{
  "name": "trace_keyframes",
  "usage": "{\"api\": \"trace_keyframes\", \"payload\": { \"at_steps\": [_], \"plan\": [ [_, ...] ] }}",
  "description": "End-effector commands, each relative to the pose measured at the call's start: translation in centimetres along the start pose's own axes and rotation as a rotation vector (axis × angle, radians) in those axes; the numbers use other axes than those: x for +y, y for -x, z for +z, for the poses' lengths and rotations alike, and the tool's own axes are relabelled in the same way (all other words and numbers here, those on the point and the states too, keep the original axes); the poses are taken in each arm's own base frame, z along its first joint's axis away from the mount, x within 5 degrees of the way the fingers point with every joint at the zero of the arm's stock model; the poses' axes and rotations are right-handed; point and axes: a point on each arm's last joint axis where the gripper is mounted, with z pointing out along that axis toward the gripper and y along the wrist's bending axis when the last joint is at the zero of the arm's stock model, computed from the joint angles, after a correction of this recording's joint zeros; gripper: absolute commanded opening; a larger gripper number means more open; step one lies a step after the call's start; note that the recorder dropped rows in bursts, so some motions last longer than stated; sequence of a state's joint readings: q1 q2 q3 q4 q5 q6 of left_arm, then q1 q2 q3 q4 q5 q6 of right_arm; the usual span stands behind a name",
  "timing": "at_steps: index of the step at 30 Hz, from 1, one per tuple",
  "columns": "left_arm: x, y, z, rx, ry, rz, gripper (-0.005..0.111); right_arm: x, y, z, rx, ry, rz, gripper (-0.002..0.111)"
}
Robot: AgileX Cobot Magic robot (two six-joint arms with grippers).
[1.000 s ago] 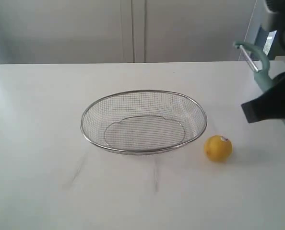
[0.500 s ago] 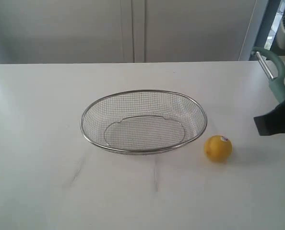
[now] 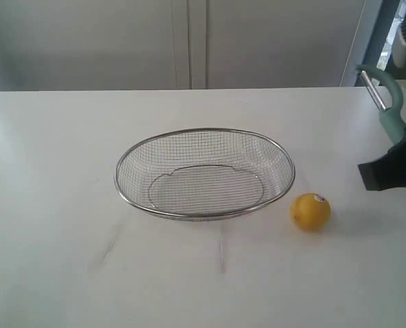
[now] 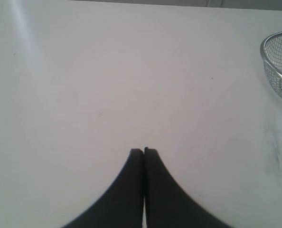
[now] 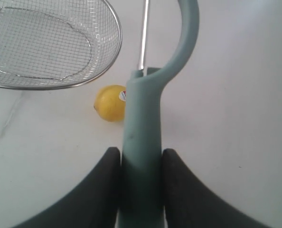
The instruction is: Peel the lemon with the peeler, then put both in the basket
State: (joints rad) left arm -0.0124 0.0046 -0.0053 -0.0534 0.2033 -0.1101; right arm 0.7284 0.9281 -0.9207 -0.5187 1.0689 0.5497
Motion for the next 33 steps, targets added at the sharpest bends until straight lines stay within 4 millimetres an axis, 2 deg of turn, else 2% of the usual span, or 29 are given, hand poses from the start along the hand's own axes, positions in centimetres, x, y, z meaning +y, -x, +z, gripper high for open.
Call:
{"api": "trace_keyframes", "payload": {
  "at_steps": [1,17,25,33],
  "plan": [
    [0.0,-0.1,0.0,0.000,-0.004,0.005,0.000,-0.1,0.3,-0.1,-0.051,0.010,0.003,0.000],
    [0.0,-0.1,0.0,-0.002,-0.004,0.045,0.000,0.0,0.4,-0.1,-0.057,0.013,0.003,0.000],
    [0.0,1.0,0.0,-0.129,0.004,0.045,0.000,0.0,0.4,-0.1,-0.057,0.013,0.003,0.000],
    [0.0,1.1,0.0,-0.134,0.004,0.045,0.000,0.0,0.4,-0.1,-0.058,0.011,0.001,0.000]
  ]
}}
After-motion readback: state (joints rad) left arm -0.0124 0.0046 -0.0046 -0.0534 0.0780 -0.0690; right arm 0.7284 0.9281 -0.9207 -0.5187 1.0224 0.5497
